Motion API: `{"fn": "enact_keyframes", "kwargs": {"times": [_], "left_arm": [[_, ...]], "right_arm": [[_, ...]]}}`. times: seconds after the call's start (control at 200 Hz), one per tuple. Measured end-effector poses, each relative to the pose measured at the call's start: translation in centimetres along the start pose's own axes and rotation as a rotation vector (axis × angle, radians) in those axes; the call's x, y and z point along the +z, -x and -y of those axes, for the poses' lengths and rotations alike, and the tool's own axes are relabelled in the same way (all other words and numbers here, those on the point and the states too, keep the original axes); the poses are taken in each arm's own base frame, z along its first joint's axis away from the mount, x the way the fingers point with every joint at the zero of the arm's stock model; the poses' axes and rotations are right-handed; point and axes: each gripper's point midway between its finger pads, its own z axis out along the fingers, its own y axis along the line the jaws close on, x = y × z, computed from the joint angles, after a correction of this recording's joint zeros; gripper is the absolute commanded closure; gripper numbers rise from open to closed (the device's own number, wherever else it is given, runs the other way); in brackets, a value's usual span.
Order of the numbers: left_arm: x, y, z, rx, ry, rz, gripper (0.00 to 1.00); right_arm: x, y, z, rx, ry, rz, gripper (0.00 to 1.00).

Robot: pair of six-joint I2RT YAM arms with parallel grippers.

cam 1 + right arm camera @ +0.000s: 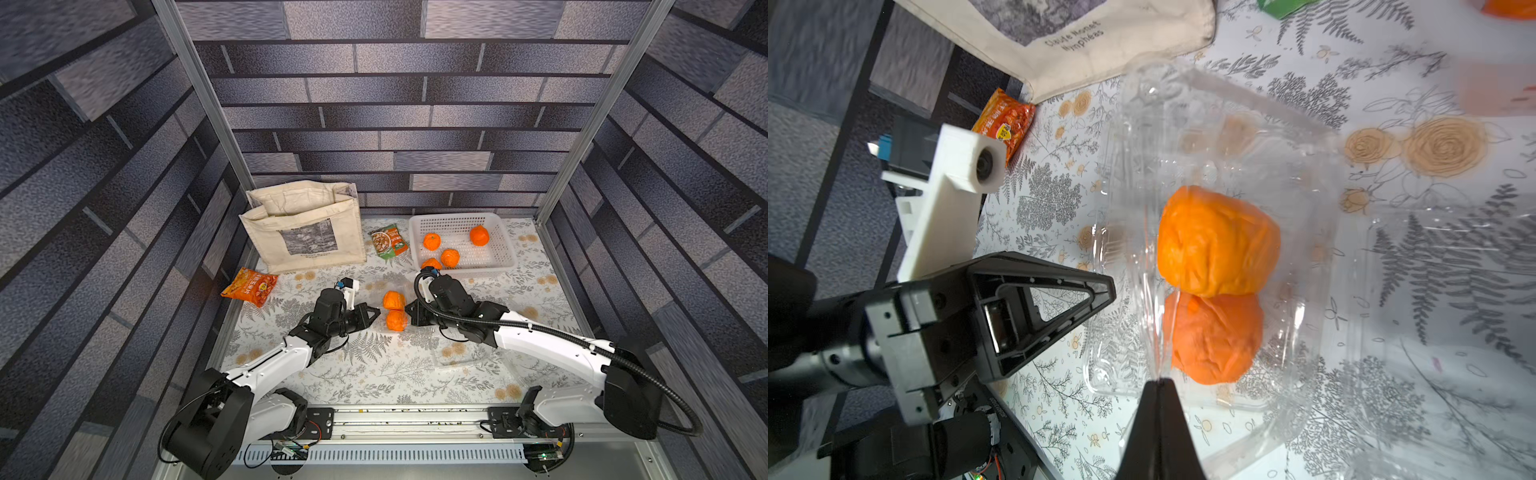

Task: Take oranges out of containers
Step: Open the packing box at the center of the board.

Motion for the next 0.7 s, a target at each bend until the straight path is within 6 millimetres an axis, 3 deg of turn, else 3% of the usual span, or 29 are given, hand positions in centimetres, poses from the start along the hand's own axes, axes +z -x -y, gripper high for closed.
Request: {"fn": "enact_keyframes", "kwargs": {"times": [0.225, 0.275, 0.321, 0.391, 0.426, 0.436, 0.566, 0.696], "left_arm": [[-0.2, 0.3, -0.9, -0.018, 0.022, 0.005, 1.0], [-0.2, 0.3, -0.9, -0.014, 0.024, 0.004, 0.84], [-0.2, 0.3, -1.0, -0.002, 0.027, 0.004, 0.63], [-0.3, 0.5, -1.4, 0.008, 0.046, 0.008, 0.35], [-0.3, 0.6, -1.7, 0.012, 0.059, 0.008, 0.05], [-0.4, 0.6, -1.7, 0.014, 0.061, 0.009, 0.01], [-0.7, 0.7, -2.6, 0.03, 0.097, 0.005, 0.0], [-1.6, 1.2, -2.5, 0.059, 0.113, 0.028, 0.0]], "right_arm": [[-1.9, 0.5, 2.5, 0.054, -0.041, 0.048, 1.0], [-2.1, 0.3, 3.0, 0.057, -0.059, 0.044, 0.87], [-2.2, 0.2, 3.5, 0.057, -0.084, 0.04, 0.81], [-2.4, -0.2, 4.4, 0.046, -0.126, 0.023, 0.61], [-2.5, -0.5, 4.8, 0.035, -0.148, 0.009, 0.55], [-2.5, -0.5, 4.9, 0.03, -0.153, 0.007, 0.54], [-3.5, -1.1, 6.5, -0.006, -0.246, -0.017, 0.35], [-5.1, -0.7, 7.3, -0.041, -0.309, -0.005, 0.35]]}}
